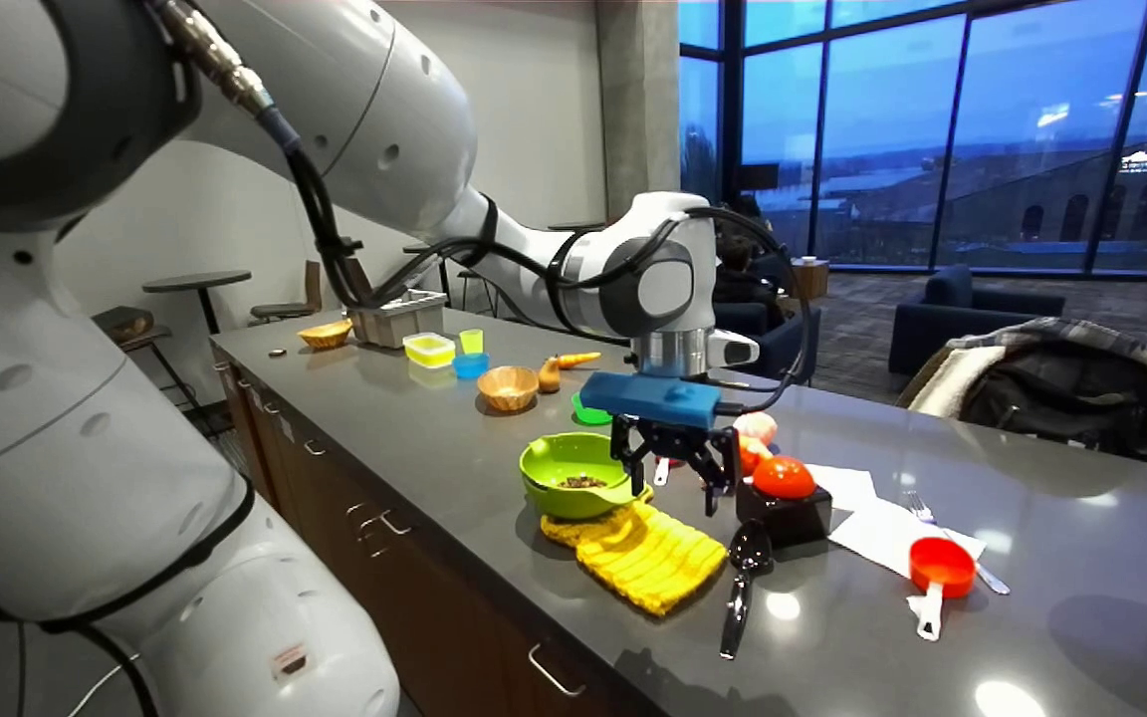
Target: Put the serving spoon in the bowl
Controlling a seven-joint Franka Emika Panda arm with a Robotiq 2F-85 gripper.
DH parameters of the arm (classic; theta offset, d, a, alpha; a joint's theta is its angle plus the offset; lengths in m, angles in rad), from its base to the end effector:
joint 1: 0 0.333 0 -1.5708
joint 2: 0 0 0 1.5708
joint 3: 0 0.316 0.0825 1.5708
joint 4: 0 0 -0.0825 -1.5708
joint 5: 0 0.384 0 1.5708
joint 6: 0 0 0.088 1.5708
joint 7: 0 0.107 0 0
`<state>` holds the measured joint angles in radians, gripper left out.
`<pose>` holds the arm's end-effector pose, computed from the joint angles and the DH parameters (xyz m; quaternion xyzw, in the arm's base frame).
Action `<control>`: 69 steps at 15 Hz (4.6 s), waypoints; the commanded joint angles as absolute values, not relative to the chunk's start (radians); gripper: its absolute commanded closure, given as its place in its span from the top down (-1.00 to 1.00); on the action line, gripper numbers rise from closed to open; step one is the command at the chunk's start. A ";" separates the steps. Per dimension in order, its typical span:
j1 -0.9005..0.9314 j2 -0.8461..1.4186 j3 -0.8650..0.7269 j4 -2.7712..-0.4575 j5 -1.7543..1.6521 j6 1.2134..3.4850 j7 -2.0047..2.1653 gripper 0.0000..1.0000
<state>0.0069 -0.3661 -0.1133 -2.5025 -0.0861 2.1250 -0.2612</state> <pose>0.4166 -0.0485 0.4125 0.9944 0.1040 -0.0091 0.0148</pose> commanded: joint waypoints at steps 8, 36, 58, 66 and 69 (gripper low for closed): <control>-0.008 -0.271 -0.144 -2.471 -0.088 2.105 -0.420 1.00; -0.102 0.145 -0.112 -2.211 0.042 2.108 -0.534 1.00; -0.226 0.375 -0.065 -2.031 0.155 2.036 -0.585 1.00; -0.205 0.336 -0.083 -2.130 0.108 2.225 -0.455 1.00; -0.203 0.306 -0.088 -2.180 0.101 2.294 -0.425 1.00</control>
